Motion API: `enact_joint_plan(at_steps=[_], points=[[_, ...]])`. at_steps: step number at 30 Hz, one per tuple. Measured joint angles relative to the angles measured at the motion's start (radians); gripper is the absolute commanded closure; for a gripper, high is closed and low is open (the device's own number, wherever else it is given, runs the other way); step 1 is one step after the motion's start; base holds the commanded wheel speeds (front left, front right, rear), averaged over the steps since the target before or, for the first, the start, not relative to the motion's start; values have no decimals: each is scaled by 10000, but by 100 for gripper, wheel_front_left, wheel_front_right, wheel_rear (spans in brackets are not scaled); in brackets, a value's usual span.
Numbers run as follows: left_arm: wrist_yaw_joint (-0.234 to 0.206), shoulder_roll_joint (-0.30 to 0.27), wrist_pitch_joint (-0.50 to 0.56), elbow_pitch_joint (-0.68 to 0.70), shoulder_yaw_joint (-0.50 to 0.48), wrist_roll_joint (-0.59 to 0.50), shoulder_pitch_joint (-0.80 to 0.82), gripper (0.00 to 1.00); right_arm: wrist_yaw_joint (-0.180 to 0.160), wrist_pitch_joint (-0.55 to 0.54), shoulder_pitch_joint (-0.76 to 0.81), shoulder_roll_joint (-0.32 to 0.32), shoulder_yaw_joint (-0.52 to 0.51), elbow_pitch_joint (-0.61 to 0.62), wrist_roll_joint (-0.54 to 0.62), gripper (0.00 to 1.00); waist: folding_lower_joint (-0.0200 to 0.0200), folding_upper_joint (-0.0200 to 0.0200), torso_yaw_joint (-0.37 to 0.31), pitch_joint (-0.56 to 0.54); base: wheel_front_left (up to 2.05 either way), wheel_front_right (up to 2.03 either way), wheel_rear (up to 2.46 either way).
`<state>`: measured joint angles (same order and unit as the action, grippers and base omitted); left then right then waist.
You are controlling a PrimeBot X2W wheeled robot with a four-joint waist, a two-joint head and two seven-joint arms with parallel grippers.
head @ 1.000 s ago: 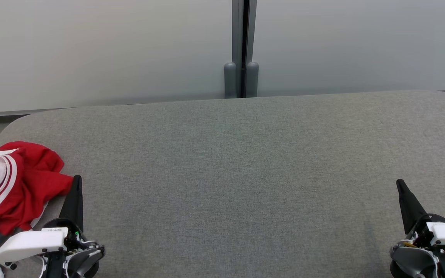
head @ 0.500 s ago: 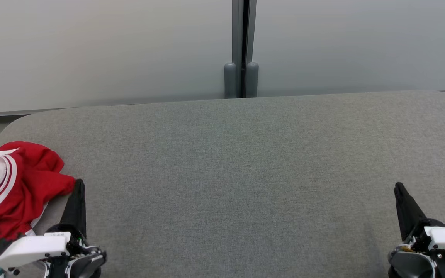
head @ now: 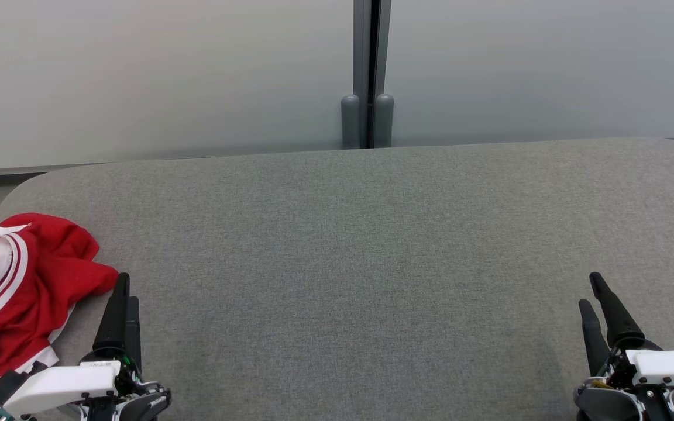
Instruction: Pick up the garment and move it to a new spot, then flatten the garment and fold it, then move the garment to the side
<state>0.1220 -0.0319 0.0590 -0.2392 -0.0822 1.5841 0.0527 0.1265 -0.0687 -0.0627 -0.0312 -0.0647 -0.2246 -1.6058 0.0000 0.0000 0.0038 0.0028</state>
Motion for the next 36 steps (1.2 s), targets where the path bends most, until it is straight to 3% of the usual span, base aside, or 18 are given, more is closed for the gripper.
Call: enact_joint_plan(at_steps=[6, 14, 36], points=[[-36, -8, -280, 337, 104, -823, 0, 0, 0, 311, -59, -67, 228, 353, 422, 0, 0, 0, 17, 0, 0, 0, 0], [-280, -35, -635, 715, 330, -2815, 0, 0, 0, 711, -114, -169, 650, 777, 1542, 0, 0, 0, 49, -5, 0, 0, 0], [-882, -211, -1421, 961, 1133, -7482, -45, 0, 0, 1501, -304, -391, 1444, 1047, 6483, 0, 0, 0, 142, -33, 0, 0, 0]])
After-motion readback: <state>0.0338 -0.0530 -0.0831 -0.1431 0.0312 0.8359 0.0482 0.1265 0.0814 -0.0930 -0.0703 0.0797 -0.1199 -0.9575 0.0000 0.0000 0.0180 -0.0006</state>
